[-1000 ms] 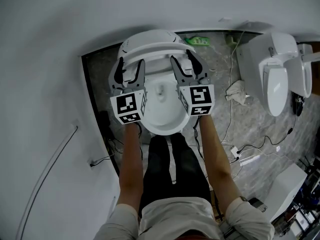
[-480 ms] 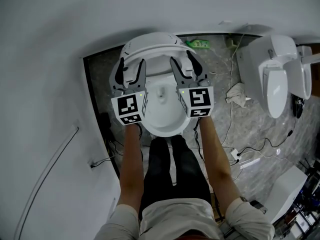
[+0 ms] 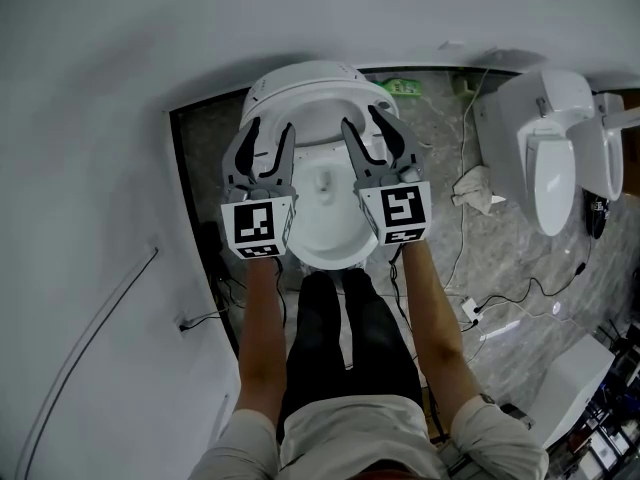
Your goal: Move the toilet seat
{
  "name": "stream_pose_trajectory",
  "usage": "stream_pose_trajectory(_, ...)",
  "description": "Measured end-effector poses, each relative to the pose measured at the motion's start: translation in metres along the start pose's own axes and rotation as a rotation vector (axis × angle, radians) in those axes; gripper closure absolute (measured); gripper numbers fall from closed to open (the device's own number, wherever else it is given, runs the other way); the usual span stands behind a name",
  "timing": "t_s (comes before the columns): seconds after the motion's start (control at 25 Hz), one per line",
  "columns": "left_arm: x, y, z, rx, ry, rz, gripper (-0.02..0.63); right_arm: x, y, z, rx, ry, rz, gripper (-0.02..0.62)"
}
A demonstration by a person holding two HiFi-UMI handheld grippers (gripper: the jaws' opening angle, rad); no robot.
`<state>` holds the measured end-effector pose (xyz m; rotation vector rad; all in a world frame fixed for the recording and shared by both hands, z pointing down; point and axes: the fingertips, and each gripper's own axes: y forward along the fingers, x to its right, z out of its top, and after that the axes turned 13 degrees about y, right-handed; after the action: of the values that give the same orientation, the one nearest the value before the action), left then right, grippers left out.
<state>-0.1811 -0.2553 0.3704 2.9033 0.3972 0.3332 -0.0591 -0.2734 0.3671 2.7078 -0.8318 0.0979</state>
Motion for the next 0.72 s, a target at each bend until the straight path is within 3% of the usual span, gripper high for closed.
stream_pose_trajectory(0.32,0.01,-0.037,0.021,0.075,0.008,0.0,0.548,-0.009,-0.039,0.006,0.036,-0.012,-0.024,0.537)
stream_pose_trajectory(0.72,0.035,-0.091,0.019,0.091,-0.007,-0.012,0.583,-0.035,-0.095,-0.008,0.027,-0.01,0.013,0.574)
